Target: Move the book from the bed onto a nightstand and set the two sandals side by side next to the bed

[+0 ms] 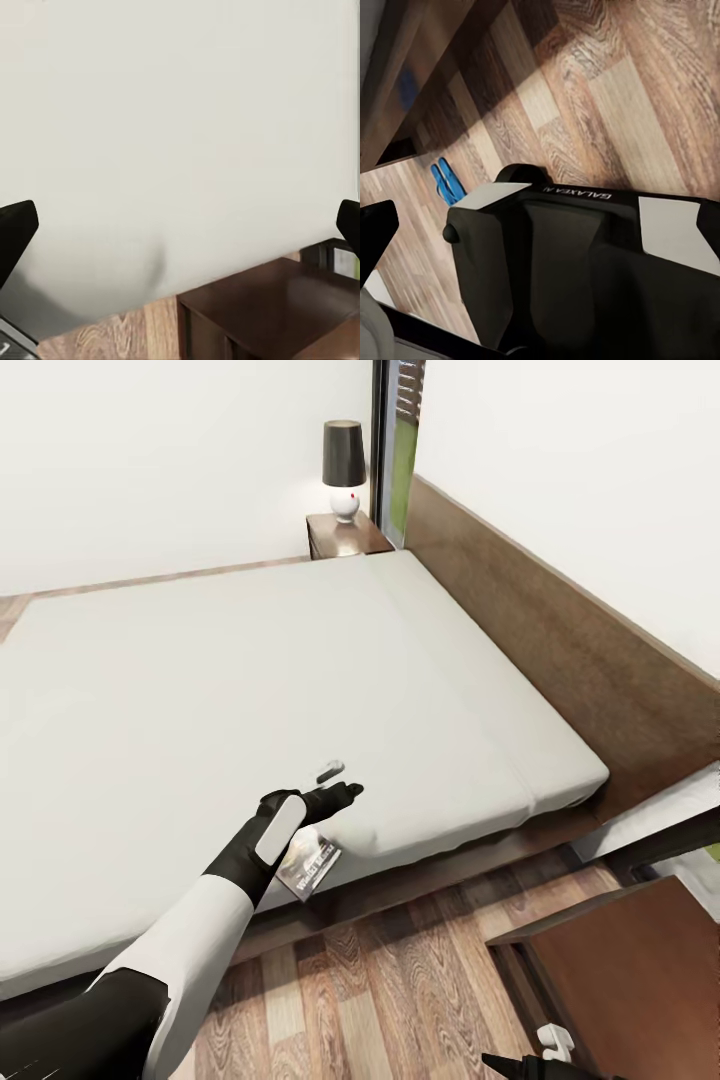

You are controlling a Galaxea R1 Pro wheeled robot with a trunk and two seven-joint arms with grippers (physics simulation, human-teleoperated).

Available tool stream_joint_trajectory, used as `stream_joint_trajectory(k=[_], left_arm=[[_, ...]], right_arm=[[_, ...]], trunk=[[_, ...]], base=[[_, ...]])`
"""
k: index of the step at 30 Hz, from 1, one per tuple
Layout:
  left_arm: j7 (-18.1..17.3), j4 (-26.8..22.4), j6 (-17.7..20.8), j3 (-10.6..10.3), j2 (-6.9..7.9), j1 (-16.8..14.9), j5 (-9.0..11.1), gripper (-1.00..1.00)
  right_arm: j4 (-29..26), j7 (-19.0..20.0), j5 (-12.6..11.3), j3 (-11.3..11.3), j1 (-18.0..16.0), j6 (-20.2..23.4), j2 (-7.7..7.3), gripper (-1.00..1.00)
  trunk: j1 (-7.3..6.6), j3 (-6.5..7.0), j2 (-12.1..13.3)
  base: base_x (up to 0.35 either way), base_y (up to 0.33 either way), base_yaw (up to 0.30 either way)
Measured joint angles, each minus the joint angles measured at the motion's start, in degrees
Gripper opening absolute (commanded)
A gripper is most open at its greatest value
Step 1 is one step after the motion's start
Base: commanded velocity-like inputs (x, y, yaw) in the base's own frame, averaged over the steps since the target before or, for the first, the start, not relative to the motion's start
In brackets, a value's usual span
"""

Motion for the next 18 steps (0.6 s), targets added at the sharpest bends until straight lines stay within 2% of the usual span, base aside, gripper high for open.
stream_joint_trajectory(k=[10, 15, 18], left_arm=[[-0.3, -0.3, 0.2, 0.0, 0.00, 0.0, 0.9, 1.00], [-6.6, -0.3, 0.3, 0.0, 0.00, 0.1, 1.6, 1.00], [-7.6, -0.2, 0.4, 0.0, 0.00, 0.6, 1.7, 1.00]], right_arm=[[0.0, 0.0, 0.0, 0.0, 0.0, 0.0, 0.00, 1.00], [0.0, 0.0, 0.0, 0.0, 0.0, 0.0, 0.00, 1.00], [0.0, 0.0, 0.0, 0.0, 0.0, 0.0, 0.00, 1.00]], trunk=[[-2.20, 1.80, 4.0], [-3.30, 2.69, 6.0], [-3.95, 3.23, 7.2]], base=[[0.000, 0.000, 0.000], [0.000, 0.000, 0.000], [0.000, 0.000, 0.000]])
